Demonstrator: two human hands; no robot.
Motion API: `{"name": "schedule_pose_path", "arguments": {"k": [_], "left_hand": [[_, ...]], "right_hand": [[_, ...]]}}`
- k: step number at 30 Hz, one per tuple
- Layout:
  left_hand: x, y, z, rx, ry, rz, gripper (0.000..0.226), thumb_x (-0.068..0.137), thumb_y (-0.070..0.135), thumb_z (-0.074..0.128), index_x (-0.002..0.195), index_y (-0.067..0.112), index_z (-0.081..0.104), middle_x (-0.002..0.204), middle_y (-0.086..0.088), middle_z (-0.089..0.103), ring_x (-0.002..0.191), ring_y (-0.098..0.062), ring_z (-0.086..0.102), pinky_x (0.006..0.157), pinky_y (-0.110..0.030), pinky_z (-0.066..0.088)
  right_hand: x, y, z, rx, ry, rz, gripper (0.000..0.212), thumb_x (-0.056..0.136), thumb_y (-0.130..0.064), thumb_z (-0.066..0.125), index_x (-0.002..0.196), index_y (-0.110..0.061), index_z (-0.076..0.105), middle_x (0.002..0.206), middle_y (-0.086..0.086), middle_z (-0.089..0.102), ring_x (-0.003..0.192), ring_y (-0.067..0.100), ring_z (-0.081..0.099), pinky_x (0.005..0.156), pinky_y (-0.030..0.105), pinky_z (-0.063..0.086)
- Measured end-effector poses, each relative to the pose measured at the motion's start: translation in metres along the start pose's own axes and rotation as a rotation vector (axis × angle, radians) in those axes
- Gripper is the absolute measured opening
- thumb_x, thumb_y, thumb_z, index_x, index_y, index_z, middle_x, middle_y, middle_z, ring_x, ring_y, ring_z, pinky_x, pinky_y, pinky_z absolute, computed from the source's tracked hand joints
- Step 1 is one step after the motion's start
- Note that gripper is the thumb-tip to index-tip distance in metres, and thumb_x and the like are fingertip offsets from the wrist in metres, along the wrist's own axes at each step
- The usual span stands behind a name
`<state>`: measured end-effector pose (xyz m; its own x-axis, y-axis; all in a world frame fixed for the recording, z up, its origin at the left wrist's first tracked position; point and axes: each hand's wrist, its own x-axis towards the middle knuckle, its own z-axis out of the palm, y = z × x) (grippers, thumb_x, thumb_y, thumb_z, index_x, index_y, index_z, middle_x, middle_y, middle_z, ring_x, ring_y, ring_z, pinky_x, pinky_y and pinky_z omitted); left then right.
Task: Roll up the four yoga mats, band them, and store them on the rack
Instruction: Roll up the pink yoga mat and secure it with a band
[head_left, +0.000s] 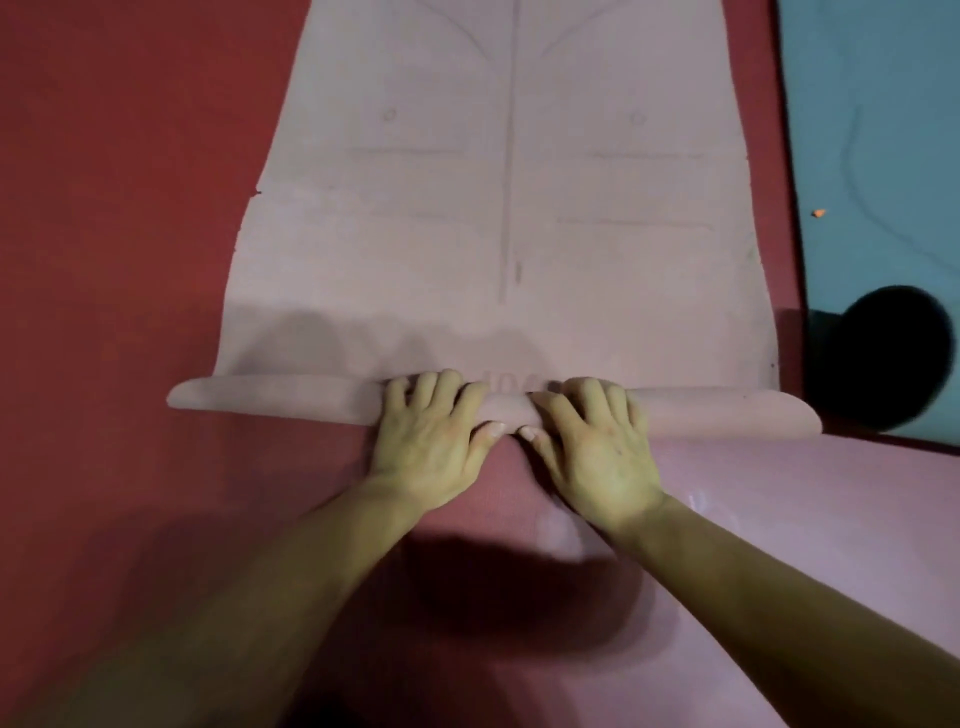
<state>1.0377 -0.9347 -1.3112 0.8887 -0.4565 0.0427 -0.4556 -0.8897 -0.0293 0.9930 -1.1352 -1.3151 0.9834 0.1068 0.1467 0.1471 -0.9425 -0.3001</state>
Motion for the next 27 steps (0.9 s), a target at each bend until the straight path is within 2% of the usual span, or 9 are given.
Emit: {"name": "schedule_pose_path", "arguments": {"k": [5, 10, 17, 23, 27], "left_hand": [[0.007, -0.002, -0.005, -0.001, 0.020, 0.031, 0.050, 0.093, 0.056, 0.037, 0.102, 0.018, 0.067, 0.095, -0.005, 0.060, 0.088, -0.029, 0.057, 0.076, -0.046, 0.044], [0.007, -0.008, -0.014, 0.073, 0.000, 0.092, 0.055, 0.094, 0.061, 0.030, 0.092, 0.016, 0.063, 0.087, -0.005, 0.061, 0.082, -0.029, 0.061, 0.074, -0.043, 0.046], [0.013, -0.006, -0.016, 0.062, -0.154, 0.045, 0.062, 0.096, 0.058, 0.011, 0.108, 0.015, 0.055, 0.103, -0.006, 0.069, 0.098, -0.028, 0.064, 0.084, -0.041, 0.041], [0.023, -0.009, -0.007, 0.062, 0.025, 0.033, 0.059, 0.098, 0.054, 0.024, 0.090, 0.013, 0.066, 0.091, -0.008, 0.064, 0.090, -0.030, 0.060, 0.080, -0.043, 0.045], [0.031, -0.009, -0.001, 0.029, 0.022, 0.007, 0.058, 0.098, 0.058, 0.030, 0.102, 0.011, 0.064, 0.100, -0.009, 0.059, 0.094, -0.030, 0.058, 0.084, -0.042, 0.046]], "right_hand": [[0.003, -0.001, -0.001, -0.080, -0.003, 0.013, 0.047, 0.100, -0.054, 0.044, 0.113, -0.017, 0.069, 0.104, 0.006, 0.062, 0.091, 0.032, 0.058, 0.088, 0.044, 0.039], [0.005, 0.001, -0.010, -0.085, -0.069, -0.034, 0.048, 0.100, -0.056, 0.039, 0.116, -0.020, 0.068, 0.100, 0.004, 0.060, 0.091, 0.031, 0.057, 0.084, 0.044, 0.043], [0.008, -0.001, -0.019, -0.015, -0.214, 0.045, 0.054, 0.099, -0.061, 0.033, 0.121, -0.019, 0.060, 0.106, 0.004, 0.062, 0.100, 0.031, 0.056, 0.088, 0.043, 0.035], [0.025, 0.003, -0.022, -0.043, -0.300, 0.061, 0.053, 0.098, -0.065, 0.021, 0.121, -0.027, 0.051, 0.109, 0.001, 0.062, 0.104, 0.030, 0.059, 0.087, 0.042, 0.036], [0.026, 0.003, -0.018, -0.040, -0.267, 0.073, 0.050, 0.099, -0.062, 0.027, 0.115, -0.026, 0.057, 0.107, 0.003, 0.059, 0.103, 0.031, 0.058, 0.085, 0.042, 0.040]]}}
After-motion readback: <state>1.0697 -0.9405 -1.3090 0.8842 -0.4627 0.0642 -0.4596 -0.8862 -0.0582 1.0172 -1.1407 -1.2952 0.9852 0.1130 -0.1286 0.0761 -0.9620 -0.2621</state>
